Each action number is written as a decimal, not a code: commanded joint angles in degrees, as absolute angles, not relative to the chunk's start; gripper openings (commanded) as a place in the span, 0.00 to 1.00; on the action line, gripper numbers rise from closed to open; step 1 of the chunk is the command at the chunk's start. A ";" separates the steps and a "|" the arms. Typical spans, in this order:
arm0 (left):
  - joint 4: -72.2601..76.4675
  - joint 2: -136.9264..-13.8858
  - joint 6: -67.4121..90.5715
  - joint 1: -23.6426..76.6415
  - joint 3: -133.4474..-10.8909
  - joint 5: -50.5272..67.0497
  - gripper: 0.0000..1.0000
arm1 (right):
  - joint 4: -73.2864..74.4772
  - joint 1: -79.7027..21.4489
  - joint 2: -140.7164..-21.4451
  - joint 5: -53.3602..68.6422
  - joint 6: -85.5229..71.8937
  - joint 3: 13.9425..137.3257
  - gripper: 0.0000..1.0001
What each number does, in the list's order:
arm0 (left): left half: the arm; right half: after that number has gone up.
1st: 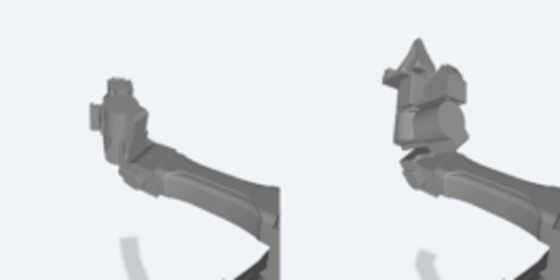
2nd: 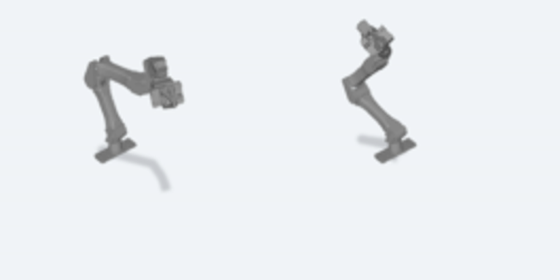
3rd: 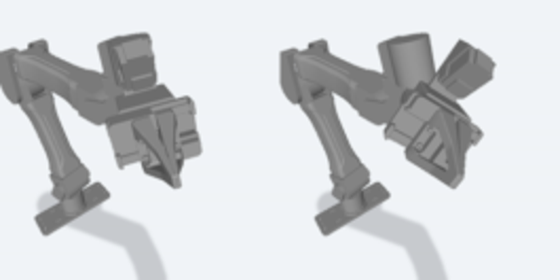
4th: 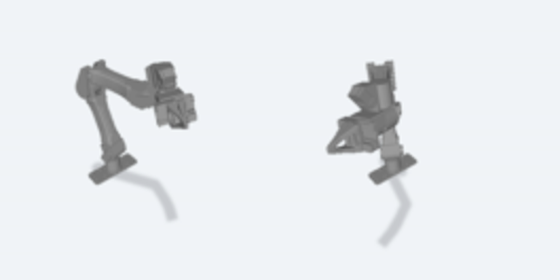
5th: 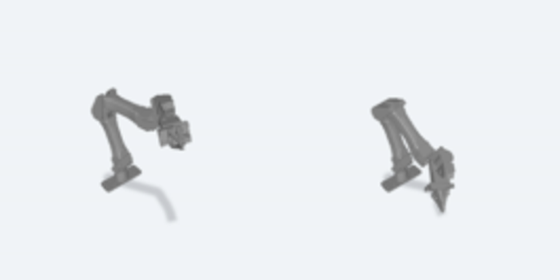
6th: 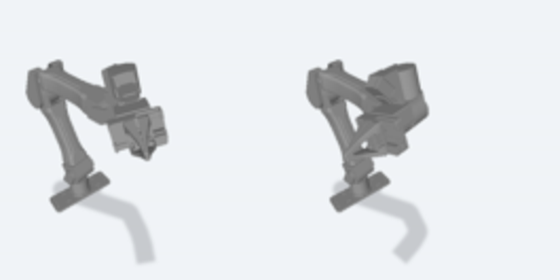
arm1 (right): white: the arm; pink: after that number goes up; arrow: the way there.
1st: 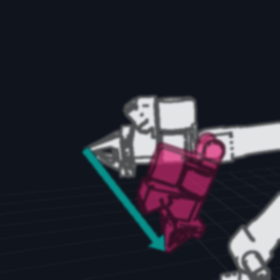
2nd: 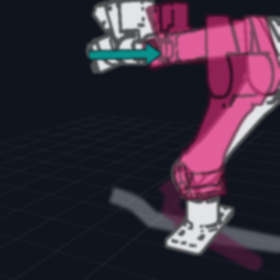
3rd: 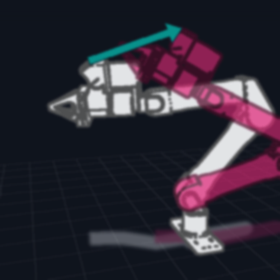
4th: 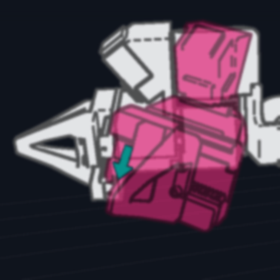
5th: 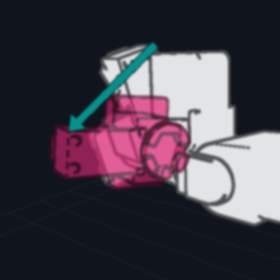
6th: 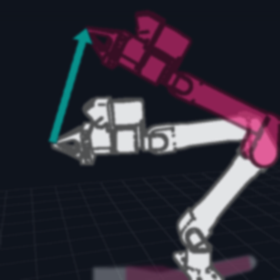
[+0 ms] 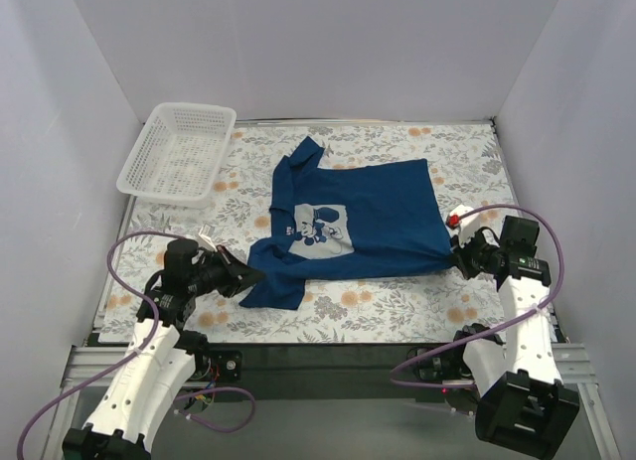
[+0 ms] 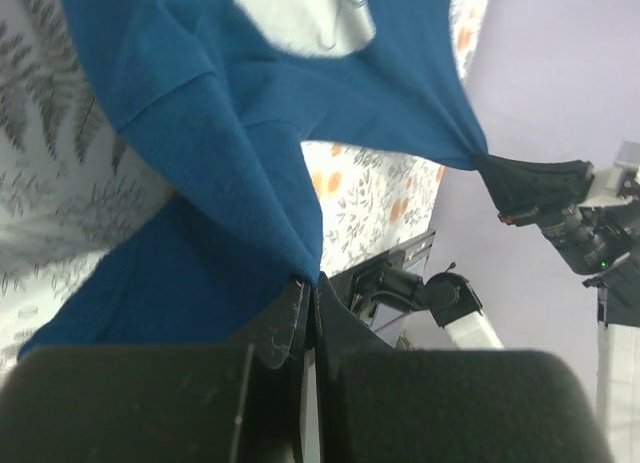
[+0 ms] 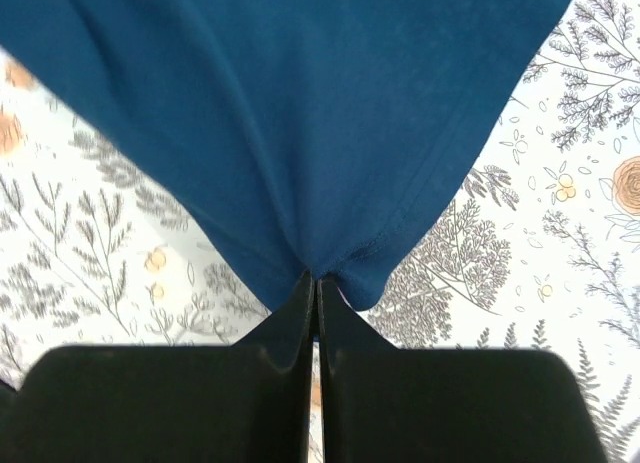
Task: Fold and stack the t-shirts
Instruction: Flatten the tshirt out
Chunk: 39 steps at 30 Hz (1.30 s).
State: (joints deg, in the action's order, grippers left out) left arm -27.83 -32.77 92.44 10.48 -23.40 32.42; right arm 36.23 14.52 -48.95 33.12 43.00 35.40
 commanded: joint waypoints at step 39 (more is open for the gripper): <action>-14.76 -127.87 67.07 15.91 -98.43 5.19 0.57 | 9.14 4.83 -122.60 19.51 -1.49 92.44 0.59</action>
